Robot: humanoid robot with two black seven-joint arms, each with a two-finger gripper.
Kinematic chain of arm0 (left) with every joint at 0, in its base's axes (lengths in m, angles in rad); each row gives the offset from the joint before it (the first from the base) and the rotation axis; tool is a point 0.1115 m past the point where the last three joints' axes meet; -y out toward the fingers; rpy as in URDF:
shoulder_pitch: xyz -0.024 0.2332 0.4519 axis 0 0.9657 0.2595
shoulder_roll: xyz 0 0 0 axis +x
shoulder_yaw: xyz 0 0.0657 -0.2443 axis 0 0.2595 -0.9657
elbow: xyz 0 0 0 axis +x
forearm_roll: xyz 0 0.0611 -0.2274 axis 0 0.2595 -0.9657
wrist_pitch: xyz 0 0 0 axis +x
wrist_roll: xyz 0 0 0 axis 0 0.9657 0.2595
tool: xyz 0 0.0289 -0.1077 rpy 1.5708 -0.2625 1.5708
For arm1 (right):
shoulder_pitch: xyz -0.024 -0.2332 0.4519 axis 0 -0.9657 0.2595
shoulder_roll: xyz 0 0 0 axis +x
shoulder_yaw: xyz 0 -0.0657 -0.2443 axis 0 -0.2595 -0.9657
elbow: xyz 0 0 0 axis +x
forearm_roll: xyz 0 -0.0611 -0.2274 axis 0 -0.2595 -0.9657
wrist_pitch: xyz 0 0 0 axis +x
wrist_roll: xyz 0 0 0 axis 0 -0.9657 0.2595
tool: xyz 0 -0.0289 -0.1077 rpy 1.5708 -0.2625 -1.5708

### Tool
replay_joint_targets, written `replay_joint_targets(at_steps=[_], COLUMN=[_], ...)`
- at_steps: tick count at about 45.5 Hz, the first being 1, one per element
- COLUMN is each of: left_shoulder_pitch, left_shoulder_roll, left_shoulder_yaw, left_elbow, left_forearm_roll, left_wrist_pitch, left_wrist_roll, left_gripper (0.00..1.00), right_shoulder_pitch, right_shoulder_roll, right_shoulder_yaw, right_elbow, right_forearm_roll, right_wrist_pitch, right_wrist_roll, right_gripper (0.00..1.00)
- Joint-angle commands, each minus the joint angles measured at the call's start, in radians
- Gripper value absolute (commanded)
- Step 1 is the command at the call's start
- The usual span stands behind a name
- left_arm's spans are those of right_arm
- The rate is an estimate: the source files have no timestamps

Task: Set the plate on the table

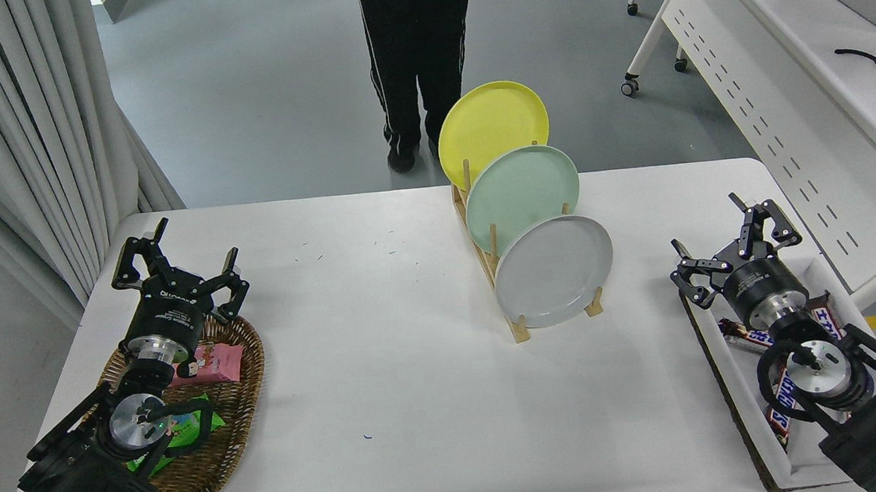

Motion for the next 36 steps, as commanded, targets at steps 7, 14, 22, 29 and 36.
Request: replay_joint_targets(at_steps=[7,14,22,29,36], left_shoulder_pitch=[0.0,0.0,0.0,0.0,0.0], left_shoulder_roll=[0.0,0.0,0.0,0.0,0.0], left_shoulder_yaw=[0.0,0.002,0.002,0.002,0.002], left_elbow=[0.0,0.0,0.0,0.0,0.0], left_forearm_roll=[-0.012,-0.012,-0.012,-0.012,-0.012], left_wrist_pitch=[-0.003,-0.003,-0.003,-0.003,-0.003], left_wrist_roll=[0.0,0.0,0.0,0.0,0.0], left_gripper=[1.0,1.0,1.0,1.0,1.0], right_shoulder_pitch=[-0.001,0.0,-0.006,-0.006,0.002], right_shoulder_roll=[0.002,0.002,0.004,0.004,0.001], right_shoulder_yaw=[-0.002,0.0,-0.002,0.0,0.0], right_elbow=[0.0,-0.001,-0.001,-0.001,-0.007], right_forearm_roll=[0.0,0.0,0.0,0.0,0.0], right_wrist_pitch=[0.0,-0.003,-0.006,-0.006,-0.004], right_wrist_roll=[0.0,0.0,0.0,0.0,0.0], right_gripper=[1.0,1.0,1.0,1.0,1.0])
